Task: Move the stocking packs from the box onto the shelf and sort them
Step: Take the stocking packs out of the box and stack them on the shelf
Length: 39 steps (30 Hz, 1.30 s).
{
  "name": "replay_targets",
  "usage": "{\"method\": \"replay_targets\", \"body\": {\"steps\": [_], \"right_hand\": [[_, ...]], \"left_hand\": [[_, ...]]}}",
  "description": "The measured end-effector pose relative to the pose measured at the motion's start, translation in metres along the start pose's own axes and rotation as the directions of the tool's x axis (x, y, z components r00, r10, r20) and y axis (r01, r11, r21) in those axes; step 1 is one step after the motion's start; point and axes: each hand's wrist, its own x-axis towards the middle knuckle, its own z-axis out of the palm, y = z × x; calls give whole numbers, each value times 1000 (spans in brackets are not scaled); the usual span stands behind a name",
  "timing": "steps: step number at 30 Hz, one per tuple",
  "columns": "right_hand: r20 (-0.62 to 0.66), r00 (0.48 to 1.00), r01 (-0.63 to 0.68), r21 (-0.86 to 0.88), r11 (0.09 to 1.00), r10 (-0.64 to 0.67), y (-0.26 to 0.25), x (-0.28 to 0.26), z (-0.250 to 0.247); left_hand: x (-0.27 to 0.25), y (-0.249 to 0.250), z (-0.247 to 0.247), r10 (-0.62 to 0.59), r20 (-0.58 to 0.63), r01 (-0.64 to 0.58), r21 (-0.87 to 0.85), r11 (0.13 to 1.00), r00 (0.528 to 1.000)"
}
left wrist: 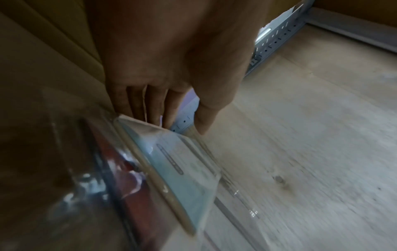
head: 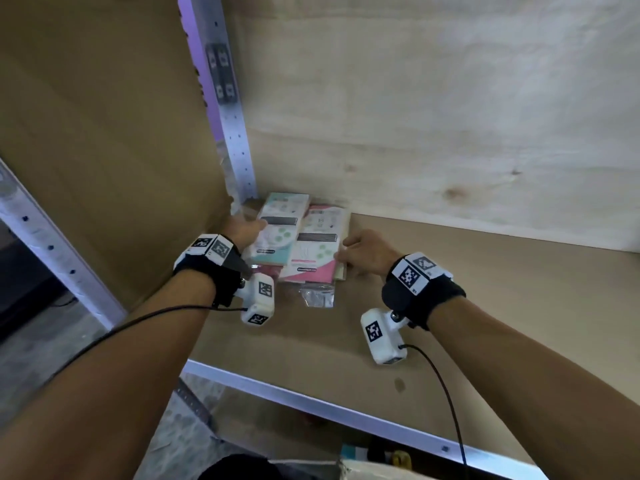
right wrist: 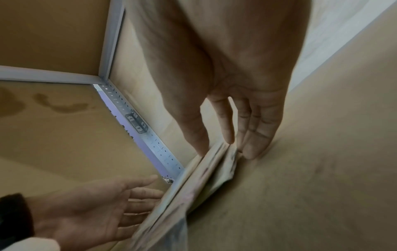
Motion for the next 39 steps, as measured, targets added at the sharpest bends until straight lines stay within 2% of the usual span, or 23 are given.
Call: {"method": "replay_targets", "body": {"steps": [3, 6, 9, 11, 15, 22, 25, 29, 35, 39], "right_hand": [[40, 999, 14, -44, 999, -13, -3, -31, -11], [131, 991, 1, -3, 1000, -1, -7, -71, -29], [193, 981, -52, 82, 995, 35, -12, -120, -53], [161, 987, -48, 125, 991, 27, -8, -155, -69], [38, 999, 34, 35, 999, -35, 21, -224, -83], [-53, 998, -22, 91, 996, 27, 108, -334, -73], [-38, 998, -50, 76, 996, 53, 144, -372, -61], [15, 995, -101, 14, 995, 101, 188, -400, -41], [109, 976, -179, -70, 981, 186, 239, -399, -9], [172, 955, -228, -95, 969, 241, 260, -382, 14]], "left_hand": [[-23, 6, -8, 2, 49, -6, 70, 998, 999], [-57, 12, -13, 95, 11, -96, 193, 976, 995], [-101, 25, -13, 193, -6, -189, 153, 970, 981], [-136, 36, -10, 227, 45, -231, 137, 963, 973], [-209, 47, 8, 264, 125, -266, -3, 964, 956], [-326, 22, 60, 346, 304, -308, -168, 937, 888], [-367, -8, 86, 325, 374, -261, -214, 941, 869], [-400, -56, 117, 264, 502, -220, -145, 965, 823], [-419, -106, 150, 101, 647, -184, 63, 981, 756], [-422, -125, 166, -6, 676, -114, 132, 985, 737]]}}
